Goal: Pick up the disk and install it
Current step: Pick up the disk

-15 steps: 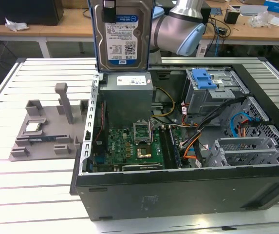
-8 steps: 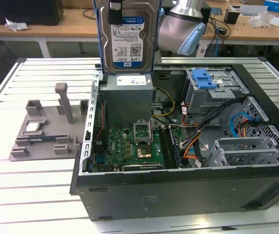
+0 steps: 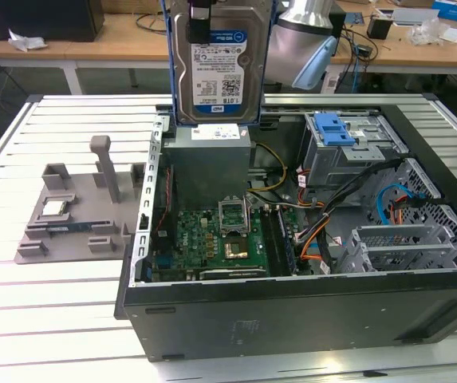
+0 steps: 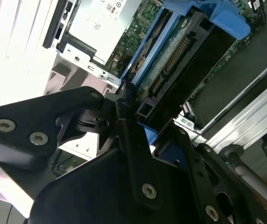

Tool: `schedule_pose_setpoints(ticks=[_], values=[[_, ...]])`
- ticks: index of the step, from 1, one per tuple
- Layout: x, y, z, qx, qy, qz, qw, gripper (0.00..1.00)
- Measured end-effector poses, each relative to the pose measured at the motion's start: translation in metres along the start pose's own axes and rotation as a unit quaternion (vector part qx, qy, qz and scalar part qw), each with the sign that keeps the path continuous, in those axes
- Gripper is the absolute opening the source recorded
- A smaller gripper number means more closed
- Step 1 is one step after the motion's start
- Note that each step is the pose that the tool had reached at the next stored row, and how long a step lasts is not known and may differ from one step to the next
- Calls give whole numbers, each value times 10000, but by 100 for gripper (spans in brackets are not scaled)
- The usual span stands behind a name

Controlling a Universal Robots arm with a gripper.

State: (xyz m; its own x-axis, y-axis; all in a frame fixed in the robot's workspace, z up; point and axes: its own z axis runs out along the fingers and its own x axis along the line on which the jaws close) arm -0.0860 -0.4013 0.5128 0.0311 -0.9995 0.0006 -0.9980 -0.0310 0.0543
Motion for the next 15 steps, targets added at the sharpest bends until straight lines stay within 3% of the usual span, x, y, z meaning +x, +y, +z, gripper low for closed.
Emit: schedule_pose_setpoints(ticks=[15], values=[[169, -200, -6, -1, 0, 0, 10000, 37]])
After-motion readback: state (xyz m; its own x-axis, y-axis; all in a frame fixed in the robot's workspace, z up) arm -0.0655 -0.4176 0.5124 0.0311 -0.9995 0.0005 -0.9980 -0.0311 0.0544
